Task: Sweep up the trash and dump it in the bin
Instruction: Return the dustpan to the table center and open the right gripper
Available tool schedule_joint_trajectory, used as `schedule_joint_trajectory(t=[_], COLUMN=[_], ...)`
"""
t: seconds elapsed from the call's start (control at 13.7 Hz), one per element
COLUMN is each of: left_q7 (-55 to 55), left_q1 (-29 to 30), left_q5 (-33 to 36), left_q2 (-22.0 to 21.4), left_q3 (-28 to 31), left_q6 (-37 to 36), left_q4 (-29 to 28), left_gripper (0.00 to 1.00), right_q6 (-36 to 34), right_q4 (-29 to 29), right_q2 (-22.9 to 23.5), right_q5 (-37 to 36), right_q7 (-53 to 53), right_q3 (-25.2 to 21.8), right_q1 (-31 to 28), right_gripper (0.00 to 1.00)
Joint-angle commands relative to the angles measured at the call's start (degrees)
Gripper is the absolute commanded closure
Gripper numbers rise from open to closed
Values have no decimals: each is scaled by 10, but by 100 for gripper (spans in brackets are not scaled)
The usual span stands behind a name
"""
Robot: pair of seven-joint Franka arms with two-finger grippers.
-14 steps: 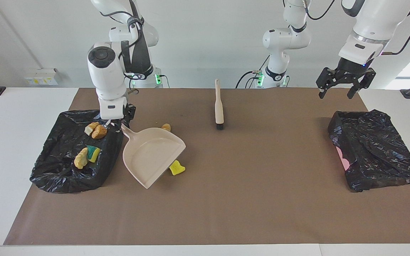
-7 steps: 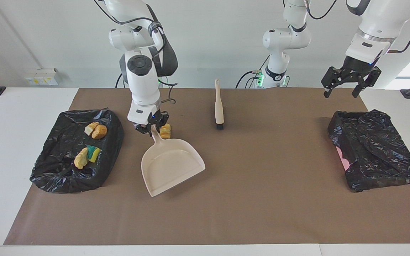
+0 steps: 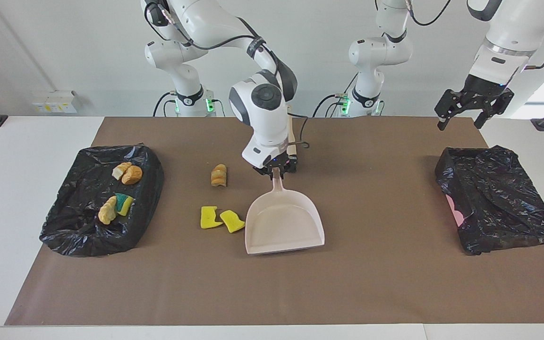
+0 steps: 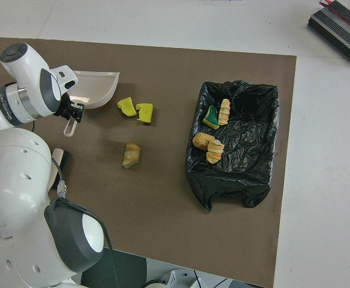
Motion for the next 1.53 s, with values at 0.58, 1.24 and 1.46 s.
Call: schedule_joint_trajectory(t=[0.58, 1.24, 1.46], left_q7=[0, -20, -147], left_q1=[4, -44, -125], left_q5=[9, -29, -29], left_q2=[-29, 30, 77], left_q3=[-3, -13, -13], left_q6=[6, 109, 165], left_q4=[-37, -33, -36], left_gripper=[0, 0, 0], right_q6=[11, 12, 17], right_q4=[-58, -282, -310], right_q2=[-57, -241, -259], right_q5=[-4, 4, 31], right_q7=[55, 121, 133], right_q3=[-2, -2, 0], right_q1=[34, 115, 137], right_gripper=[0, 0, 0])
